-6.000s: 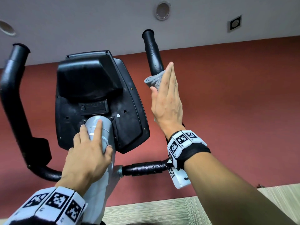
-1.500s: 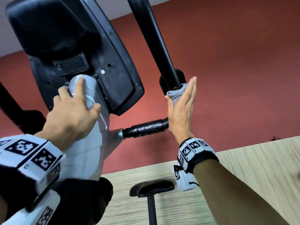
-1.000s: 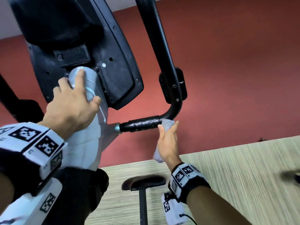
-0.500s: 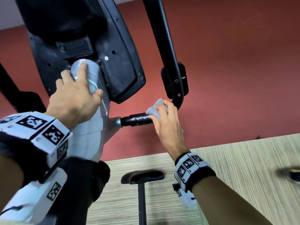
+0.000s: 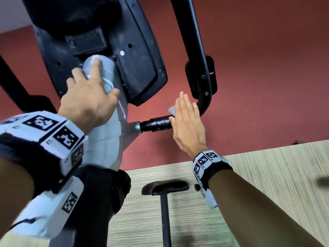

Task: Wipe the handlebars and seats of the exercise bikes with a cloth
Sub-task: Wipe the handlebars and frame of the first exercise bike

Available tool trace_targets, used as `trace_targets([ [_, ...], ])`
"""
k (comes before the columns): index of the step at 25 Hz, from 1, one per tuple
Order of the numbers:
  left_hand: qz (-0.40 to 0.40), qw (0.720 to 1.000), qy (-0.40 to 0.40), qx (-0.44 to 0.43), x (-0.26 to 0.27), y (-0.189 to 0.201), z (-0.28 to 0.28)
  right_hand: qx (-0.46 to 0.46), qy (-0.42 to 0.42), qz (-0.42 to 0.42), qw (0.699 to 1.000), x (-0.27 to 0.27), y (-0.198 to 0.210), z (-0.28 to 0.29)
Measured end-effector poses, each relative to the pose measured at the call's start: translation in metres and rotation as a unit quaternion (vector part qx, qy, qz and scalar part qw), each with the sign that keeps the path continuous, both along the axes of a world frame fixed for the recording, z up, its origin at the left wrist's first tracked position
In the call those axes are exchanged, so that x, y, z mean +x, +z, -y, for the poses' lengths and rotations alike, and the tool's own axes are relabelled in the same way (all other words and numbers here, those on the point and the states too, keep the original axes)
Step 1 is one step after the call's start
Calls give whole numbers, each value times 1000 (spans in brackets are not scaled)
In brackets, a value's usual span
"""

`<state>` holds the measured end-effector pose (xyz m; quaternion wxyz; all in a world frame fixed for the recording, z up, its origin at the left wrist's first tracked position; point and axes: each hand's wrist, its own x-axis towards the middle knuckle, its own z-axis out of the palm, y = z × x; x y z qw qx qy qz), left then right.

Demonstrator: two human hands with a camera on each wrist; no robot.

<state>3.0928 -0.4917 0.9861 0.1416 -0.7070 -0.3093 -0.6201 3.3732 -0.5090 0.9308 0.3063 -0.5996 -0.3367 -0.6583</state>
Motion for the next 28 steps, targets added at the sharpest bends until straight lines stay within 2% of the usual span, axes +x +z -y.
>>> trace_targets([
  [4, -5, 1000, 1, -1, 0, 2, -3, 14, -19, -32, 999, -9, 5, -6],
  [7, -3, 1000, -3, -1, -1, 1, -2, 21, 3, -22, 1000, -4, -13, -8],
  [11, -1, 1000, -5, -3, -1, 2, -3, 45, 33, -21, 998, -7, -9, -13],
  [15, -2, 1000, -17, 0, 0, 2, -2, 36, 53, -15, 998, -1, -23, -18],
  [20, 1, 1000, -21, 3, 1, 3, -4, 22, 56, -27, 998, -26, -3, -30],
  [25, 0, 1000, -24, 5, -1, 2, -3, -18, 40, 32, 998, 8, -22, -15],
  [28, -2, 1000, -26, 1, 0, 3, -3, 46, 64, -15, 997, -6, -13, -22],
])
